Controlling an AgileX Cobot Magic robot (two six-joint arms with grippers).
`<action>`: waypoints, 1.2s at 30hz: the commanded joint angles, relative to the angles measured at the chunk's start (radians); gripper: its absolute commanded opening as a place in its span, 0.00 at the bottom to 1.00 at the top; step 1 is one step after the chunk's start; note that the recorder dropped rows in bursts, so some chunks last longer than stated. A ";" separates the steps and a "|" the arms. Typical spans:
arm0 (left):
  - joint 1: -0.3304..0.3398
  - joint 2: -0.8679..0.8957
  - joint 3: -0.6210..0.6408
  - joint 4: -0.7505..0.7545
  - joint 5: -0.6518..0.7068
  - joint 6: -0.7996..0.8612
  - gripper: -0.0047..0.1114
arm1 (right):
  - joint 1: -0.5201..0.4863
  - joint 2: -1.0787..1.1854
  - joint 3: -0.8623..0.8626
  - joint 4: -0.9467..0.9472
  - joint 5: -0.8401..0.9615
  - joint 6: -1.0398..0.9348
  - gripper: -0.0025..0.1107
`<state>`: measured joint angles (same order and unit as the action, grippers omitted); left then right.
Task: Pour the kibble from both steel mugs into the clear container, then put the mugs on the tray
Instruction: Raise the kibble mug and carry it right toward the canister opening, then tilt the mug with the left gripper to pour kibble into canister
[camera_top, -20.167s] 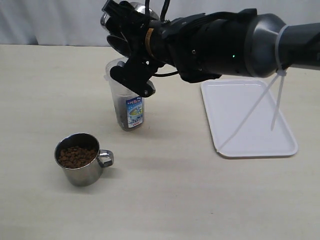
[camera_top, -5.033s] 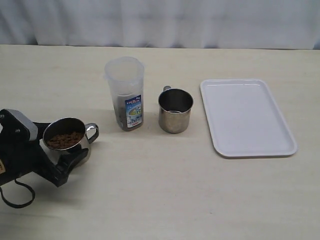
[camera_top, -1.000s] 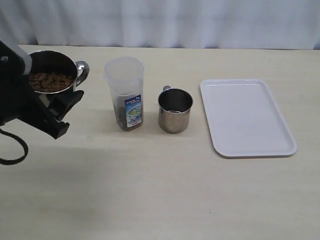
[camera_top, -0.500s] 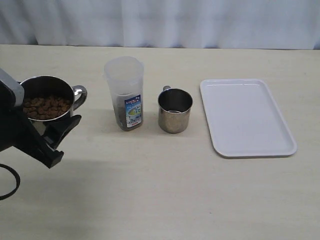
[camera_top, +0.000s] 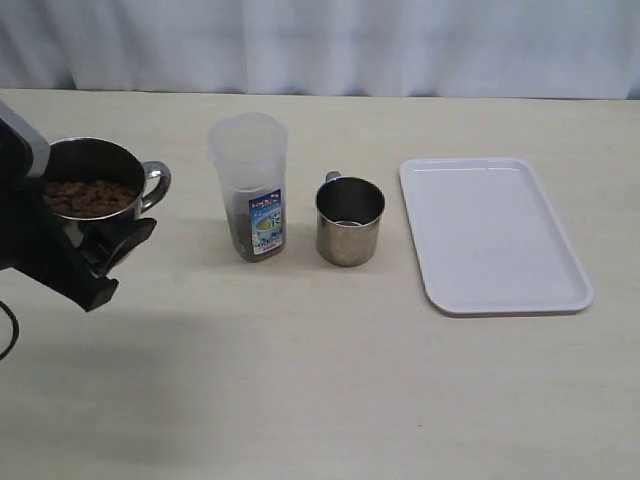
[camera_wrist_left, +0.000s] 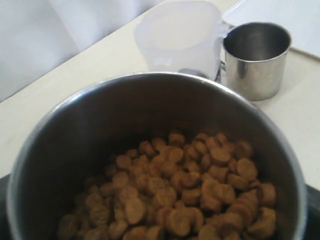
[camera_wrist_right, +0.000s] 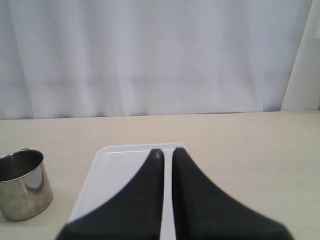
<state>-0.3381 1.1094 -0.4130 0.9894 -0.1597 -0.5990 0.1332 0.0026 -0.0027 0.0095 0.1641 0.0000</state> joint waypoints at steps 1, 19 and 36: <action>0.000 -0.010 -0.052 0.142 0.089 -0.208 0.04 | -0.002 -0.003 0.003 0.007 0.002 0.000 0.06; -0.117 0.146 -0.317 0.441 0.438 -0.477 0.04 | -0.002 -0.003 0.003 0.007 0.002 0.000 0.06; -0.336 0.404 -0.491 0.755 0.750 -0.475 0.04 | -0.002 -0.003 0.003 0.007 0.002 0.000 0.06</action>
<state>-0.6669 1.5155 -0.8896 1.6925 0.5851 -1.0684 0.1332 0.0026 -0.0027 0.0095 0.1641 0.0000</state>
